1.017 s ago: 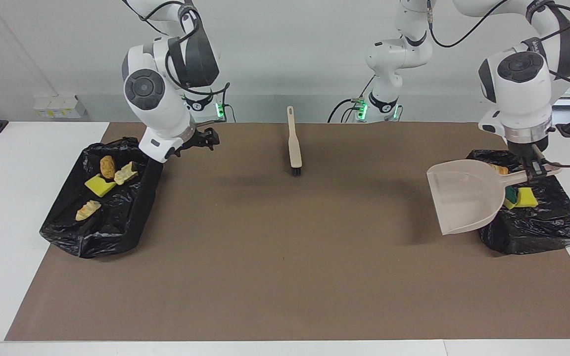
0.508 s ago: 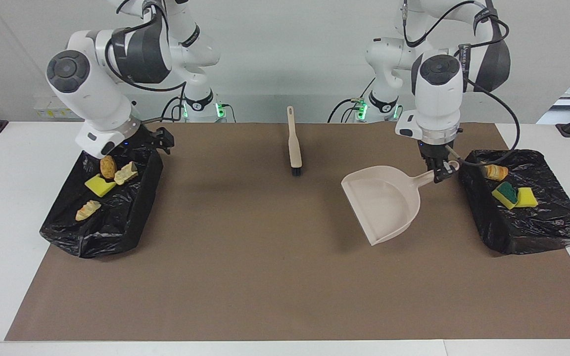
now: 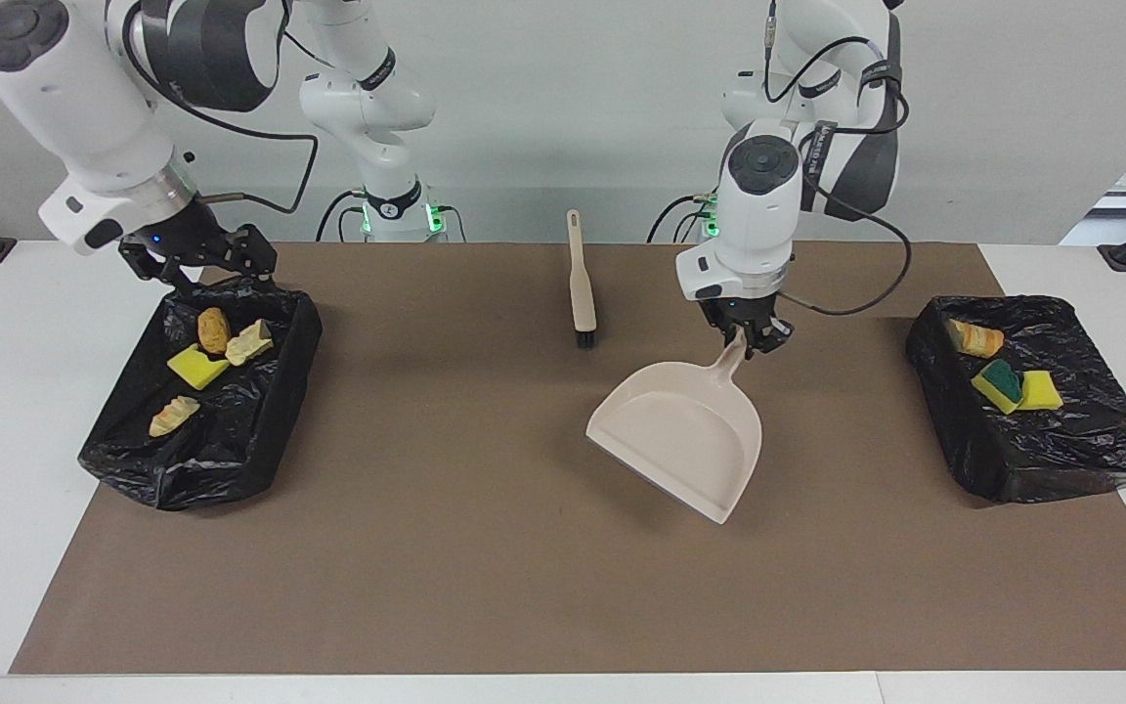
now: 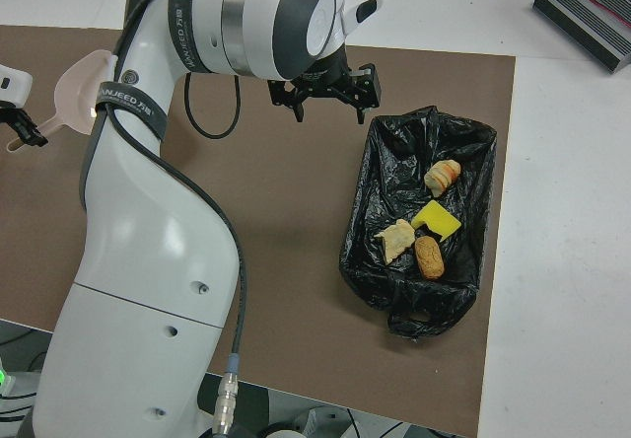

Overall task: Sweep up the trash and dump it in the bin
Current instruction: 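Bring the empty dustpan back toward the table center with the left gripper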

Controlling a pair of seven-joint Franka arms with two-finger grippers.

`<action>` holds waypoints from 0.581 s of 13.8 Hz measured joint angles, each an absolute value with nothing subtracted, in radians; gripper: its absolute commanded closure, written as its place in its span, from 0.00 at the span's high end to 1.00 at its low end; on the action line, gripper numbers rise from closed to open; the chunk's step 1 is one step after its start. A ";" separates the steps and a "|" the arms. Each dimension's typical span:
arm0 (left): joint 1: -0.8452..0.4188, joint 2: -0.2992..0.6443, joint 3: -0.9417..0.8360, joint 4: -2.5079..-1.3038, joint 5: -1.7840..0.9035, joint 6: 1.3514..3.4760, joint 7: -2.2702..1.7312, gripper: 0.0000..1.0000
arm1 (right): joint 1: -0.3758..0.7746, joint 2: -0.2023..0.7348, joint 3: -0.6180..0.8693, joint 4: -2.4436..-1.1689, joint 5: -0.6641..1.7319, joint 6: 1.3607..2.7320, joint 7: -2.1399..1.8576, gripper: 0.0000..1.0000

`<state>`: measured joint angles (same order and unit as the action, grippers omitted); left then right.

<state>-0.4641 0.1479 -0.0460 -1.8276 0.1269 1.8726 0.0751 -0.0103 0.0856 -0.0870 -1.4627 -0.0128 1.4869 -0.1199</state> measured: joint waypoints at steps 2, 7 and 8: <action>-0.507 0.182 -0.046 -1.803 0.096 1.893 -0.105 0.00 | -0.026 0.041 -0.085 -1.464 -0.013 1.486 -0.064 1.00; -0.589 0.238 -0.046 -1.781 0.018 1.993 -0.394 0.00 | -0.027 -0.036 -0.074 -1.504 -0.012 1.459 -0.003 1.00; -0.605 0.245 -0.047 -1.781 0.015 2.002 -0.422 0.00 | -0.022 -0.052 -0.072 -1.524 -0.012 1.463 0.001 1.00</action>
